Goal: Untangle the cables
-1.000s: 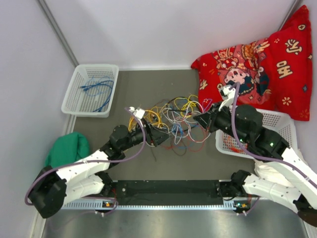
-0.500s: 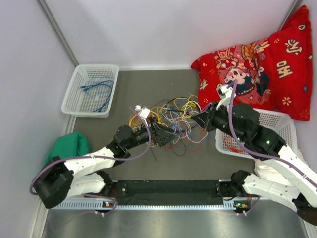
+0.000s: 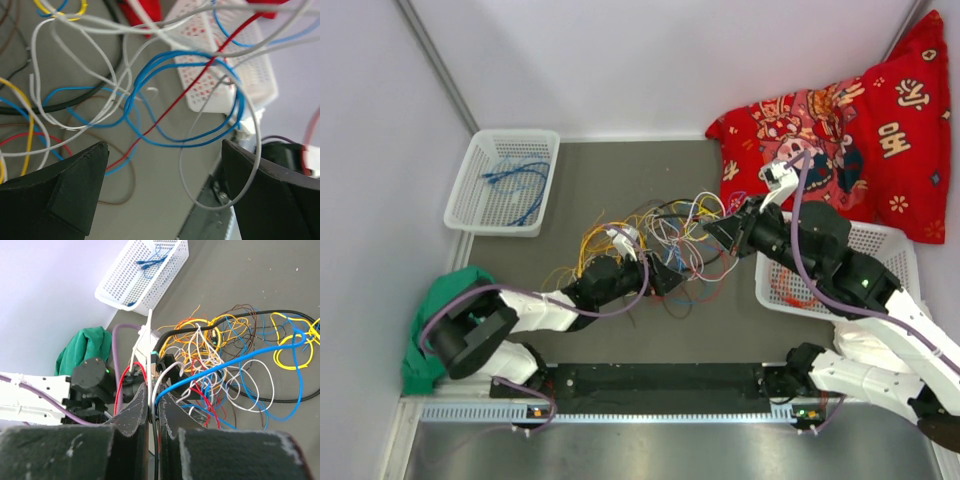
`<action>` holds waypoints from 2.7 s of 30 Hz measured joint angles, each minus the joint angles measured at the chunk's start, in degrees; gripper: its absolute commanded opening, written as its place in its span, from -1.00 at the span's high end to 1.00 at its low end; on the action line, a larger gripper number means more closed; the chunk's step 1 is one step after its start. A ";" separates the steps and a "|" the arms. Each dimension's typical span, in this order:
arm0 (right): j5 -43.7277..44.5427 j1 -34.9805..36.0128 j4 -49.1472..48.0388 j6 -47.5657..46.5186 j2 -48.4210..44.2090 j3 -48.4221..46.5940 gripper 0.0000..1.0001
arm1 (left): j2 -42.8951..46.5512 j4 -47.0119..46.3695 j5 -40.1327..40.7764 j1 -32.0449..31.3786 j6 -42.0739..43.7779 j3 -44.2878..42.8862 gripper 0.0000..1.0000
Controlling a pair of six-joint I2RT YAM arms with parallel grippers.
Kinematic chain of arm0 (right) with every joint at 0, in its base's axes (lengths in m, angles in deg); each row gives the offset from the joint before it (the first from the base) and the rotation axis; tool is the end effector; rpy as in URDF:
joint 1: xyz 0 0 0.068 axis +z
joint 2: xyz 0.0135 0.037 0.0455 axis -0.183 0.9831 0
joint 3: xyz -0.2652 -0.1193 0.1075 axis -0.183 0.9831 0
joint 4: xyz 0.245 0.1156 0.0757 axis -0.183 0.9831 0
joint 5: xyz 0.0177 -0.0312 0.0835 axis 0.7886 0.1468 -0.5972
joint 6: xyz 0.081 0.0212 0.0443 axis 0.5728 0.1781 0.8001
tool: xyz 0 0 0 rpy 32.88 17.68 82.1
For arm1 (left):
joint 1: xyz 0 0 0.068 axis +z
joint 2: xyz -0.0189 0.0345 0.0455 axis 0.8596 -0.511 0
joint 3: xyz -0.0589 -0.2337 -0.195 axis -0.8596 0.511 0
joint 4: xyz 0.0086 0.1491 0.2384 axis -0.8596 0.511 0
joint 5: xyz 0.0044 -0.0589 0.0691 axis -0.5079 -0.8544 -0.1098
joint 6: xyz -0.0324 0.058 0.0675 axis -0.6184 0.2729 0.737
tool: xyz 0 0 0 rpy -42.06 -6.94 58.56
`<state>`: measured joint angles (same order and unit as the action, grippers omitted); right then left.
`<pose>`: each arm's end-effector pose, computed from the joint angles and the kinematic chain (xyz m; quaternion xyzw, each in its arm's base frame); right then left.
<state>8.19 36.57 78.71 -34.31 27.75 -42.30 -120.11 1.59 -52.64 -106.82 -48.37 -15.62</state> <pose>0.1482 0.1505 0.4493 -0.0873 0.7655 0.3780 0.5133 0.2050 -0.2471 0.1963 0.0472 0.7624 -0.5265 0.3733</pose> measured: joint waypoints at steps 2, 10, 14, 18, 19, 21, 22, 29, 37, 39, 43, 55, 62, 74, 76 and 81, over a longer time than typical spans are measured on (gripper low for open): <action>-0.02 0.00 -0.02 0.02 0.26 -0.02 1.00 | -2.14 -0.90 3.45 -1.29 0.63 0.11 -0.98; -1.07 0.00 -0.04 0.94 1.44 0.00 1.00 | -9.55 -9.31 11.80 -2.47 3.04 -1.99 -0.74; -1.29 0.00 -0.09 1.40 1.46 0.00 1.00 | -12.87 -14.67 11.63 -2.49 3.78 -4.61 -0.11; -1.31 0.00 -0.37 1.99 1.49 0.13 1.00 | -13.99 -18.01 11.34 -2.49 4.83 -6.45 1.00; -1.29 0.00 -0.46 2.05 1.49 0.15 1.00 | -13.97 -18.40 11.06 -2.47 5.14 -6.80 1.00; -1.25 0.00 -0.48 2.21 1.46 0.17 1.00 | -13.66 -18.84 10.54 -2.45 5.86 -7.21 1.00; -1.18 0.00 -0.48 2.21 1.46 0.26 1.00 | -13.16 -18.40 9.99 -2.47 6.16 -7.21 1.00; 4.35 0.00 0.24 1.33 0.79 2.05 1.00 | 8.20 7.96 3.17 -2.36 10.71 -8.79 1.00; 11.21 -0.07 1.16 0.46 4.26 4.07 0.56 | 32.35 44.22 6.97 -2.38 18.08 -21.81 1.00; 11.04 -0.07 1.29 0.44 6.27 5.49 -0.07 | 33.55 51.23 9.27 -2.36 19.56 -26.34 1.00; 8.09 -0.15 2.38 -0.11 10.43 6.29 -0.69 | 33.92 58.27 11.76 -2.36 21.09 -29.57 1.00; 0.11 -0.15 -3.13 -0.46 3.34 4.20 -0.48 | 29.92 63.21 11.67 -2.36 22.40 -27.28 1.00; -8.00 -0.17 -10.51 1.16 7.10 3.82 -0.41 | 29.44 62.47 9.92 -2.36 22.49 -27.08 1.00; -19.58 -0.15 -16.85 4.52 18.67 2.54 0.67 | 29.42 60.02 8.33 -2.36 22.25 -25.59 1.00; -20.09 -0.15 -16.96 4.52 19.93 1.84 0.96 | 29.42 59.87 8.24 -2.36 22.21 -25.38 1.00; -18.21 -0.13 -15.41 3.76 19.47 1.09 1.00 | 29.42 60.00 10.34 -2.38 21.99 -25.29 -0.98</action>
<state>-10.01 36.44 63.31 -30.55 47.22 -41.21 -90.69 61.59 -42.31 -109.20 -26.38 -40.91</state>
